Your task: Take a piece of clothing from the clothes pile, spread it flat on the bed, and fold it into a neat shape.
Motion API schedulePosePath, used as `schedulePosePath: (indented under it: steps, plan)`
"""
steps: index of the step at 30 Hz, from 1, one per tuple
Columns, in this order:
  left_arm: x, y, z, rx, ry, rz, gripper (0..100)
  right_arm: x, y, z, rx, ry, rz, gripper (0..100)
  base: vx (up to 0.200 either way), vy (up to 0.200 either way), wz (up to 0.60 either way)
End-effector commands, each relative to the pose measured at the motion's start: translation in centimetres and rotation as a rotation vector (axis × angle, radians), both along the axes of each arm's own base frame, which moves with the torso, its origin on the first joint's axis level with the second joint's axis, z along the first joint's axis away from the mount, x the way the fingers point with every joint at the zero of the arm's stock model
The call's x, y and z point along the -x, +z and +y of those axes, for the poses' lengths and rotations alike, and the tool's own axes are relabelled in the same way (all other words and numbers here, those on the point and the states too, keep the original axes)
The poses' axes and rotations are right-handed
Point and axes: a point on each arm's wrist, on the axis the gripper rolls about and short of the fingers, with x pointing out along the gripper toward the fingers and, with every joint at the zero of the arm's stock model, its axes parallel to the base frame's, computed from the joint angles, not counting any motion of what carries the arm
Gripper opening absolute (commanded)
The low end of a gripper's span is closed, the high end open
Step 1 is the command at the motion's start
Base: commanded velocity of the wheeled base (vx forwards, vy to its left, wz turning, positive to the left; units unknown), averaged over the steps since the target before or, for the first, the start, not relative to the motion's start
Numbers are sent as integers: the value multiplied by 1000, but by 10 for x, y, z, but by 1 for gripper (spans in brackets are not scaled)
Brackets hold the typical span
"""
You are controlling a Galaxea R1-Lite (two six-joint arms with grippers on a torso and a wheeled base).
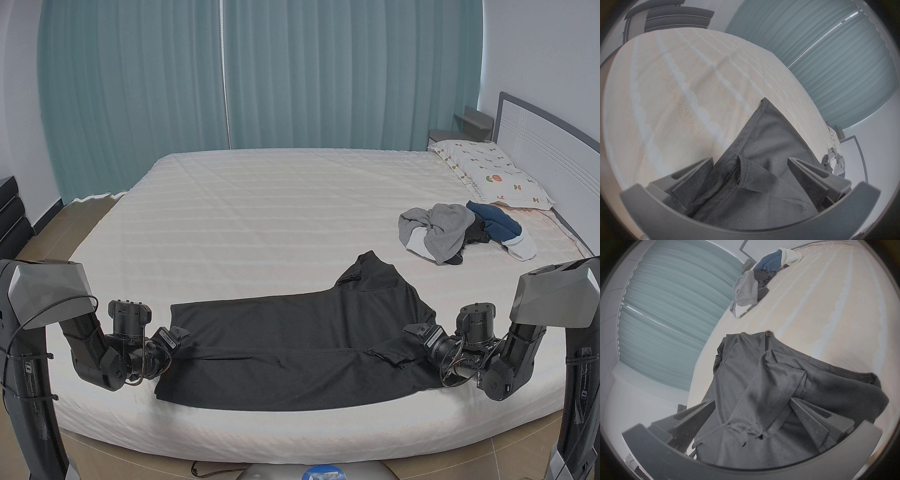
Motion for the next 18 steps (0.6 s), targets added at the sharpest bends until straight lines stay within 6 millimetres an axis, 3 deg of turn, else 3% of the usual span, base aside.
schedulePosePath:
  steps: [1,7,18]
  plan:
    - [0,0,0,0,-1,0,100,3,9,1,1,3,9,100,0,0,0]
    - [0,0,-1,0,-2,0,100,8,12,5,11,11,52,100,0,0,0]
    - [0,-1,-1,-3,-1,1,100,2,-4,6,41,-18,82,100,0,0,0]
